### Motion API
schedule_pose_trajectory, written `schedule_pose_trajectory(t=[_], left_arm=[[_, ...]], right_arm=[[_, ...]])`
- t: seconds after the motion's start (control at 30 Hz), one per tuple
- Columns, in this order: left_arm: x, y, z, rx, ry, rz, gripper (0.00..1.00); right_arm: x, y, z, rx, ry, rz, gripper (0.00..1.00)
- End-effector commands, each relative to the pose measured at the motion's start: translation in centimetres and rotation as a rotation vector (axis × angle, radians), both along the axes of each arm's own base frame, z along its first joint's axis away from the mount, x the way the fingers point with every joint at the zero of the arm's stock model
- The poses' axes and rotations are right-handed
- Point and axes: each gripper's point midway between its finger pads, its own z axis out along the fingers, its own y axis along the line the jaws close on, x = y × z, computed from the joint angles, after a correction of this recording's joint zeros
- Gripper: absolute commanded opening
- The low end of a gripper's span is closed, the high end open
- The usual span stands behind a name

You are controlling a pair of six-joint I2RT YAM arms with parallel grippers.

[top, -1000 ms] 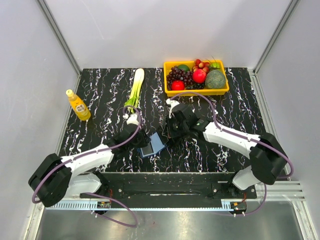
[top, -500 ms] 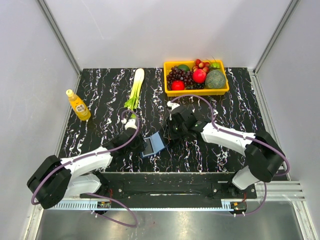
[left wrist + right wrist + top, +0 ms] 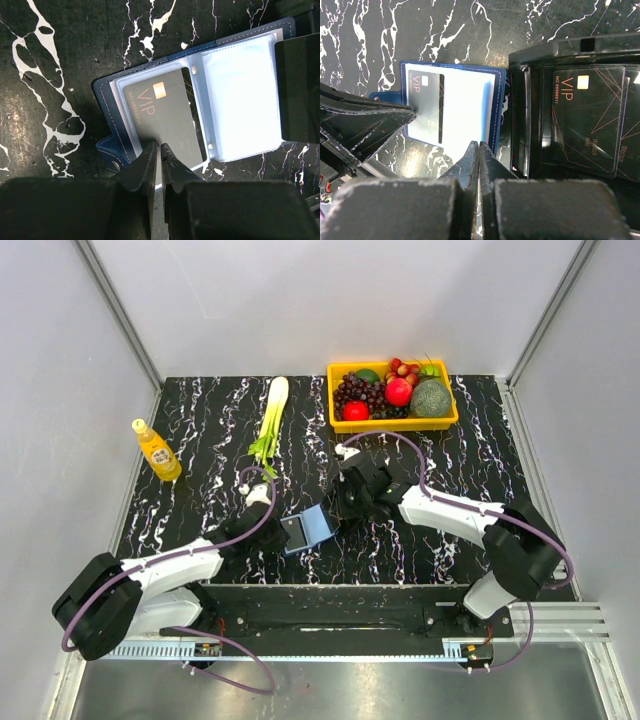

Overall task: Put the credit cards into the card holder
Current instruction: Insert the credit card into the card holder.

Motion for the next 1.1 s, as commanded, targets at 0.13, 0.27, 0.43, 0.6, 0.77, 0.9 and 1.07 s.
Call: schedule_pose_trajectory(t=[0.13,0.27,0.43,0.6,0.77,0.9,1.07], left_arm=[[0.6,-0.3,0.3,-0.04,-0.028,0.027,0.11],[0.5,-0.3,0.2,-0.043,-0.024,0.026,0.11],[0.6,-0.3,0.2,-0.044,-0.028,0.03,0.11],[0.6,-0.4,0.3,-0.048,-0.03,0.026,0.11],[0.7,-0.5,0.5,-0.047,-0.031,0.022,0.11],[0.7,-0.3,0.4,-0.037,-0.031,0.026,0.11],[0.6,-0.1,0.1,-0.031,-0.024,0.031,0.11]], right_arm=[[-0.3,1.4,-0.6,0.056,0.048,0.012,0.0],[-0.6,2.8,-0.1,0.107,0.057,0.035,0.0],[-0.7,3.3,-0.4,0.117,0.074,0.043,0.0],[-0.8,3.6,-1.1,0.114,0.09,0.047,0.0],[-0.6,4.3,-1.2,0.131,0.091,0.056,0.0],[0.3,3.7,0.5,0.114,0.032,0.023,0.0],[1.6,0.9,2.3,0.035,-0.067,-0.018,0.0]])
